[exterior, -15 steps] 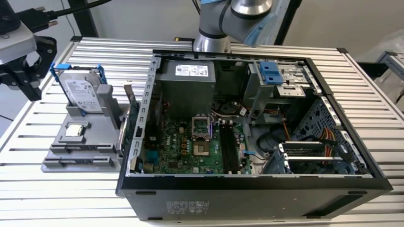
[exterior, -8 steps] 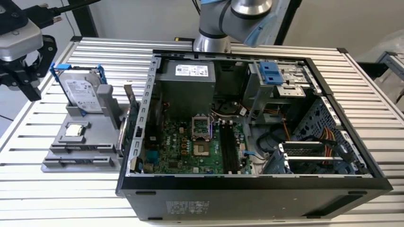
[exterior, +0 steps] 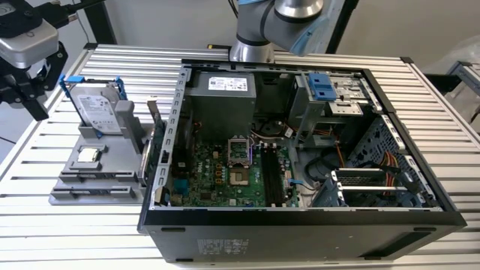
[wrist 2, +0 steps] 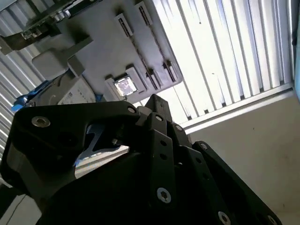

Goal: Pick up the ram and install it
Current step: 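Pick up the ram and move it above insertion slot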

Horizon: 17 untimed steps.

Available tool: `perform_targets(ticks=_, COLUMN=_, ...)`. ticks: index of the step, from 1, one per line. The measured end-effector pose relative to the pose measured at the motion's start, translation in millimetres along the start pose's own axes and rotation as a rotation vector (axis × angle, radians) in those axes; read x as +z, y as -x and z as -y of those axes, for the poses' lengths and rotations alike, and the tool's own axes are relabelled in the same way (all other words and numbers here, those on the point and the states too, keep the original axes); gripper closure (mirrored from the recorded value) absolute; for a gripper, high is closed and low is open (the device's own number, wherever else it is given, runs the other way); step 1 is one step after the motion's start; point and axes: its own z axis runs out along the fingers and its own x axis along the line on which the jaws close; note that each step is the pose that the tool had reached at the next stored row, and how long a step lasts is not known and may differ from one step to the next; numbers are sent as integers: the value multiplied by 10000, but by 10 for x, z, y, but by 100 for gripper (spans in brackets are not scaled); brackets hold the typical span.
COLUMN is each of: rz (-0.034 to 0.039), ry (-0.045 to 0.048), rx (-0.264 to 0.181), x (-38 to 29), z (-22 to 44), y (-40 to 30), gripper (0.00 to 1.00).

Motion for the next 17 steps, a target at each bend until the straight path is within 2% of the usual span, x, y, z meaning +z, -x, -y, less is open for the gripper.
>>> perform_targets(ticks=8, rz=-56, ry=-3, rx=-1131, x=0, z=0, y=1, gripper=100)
perform_targets(ticks=17, rz=-102, ry=-6, rx=-2091, x=1, z=-8, y=5, gripper=100)
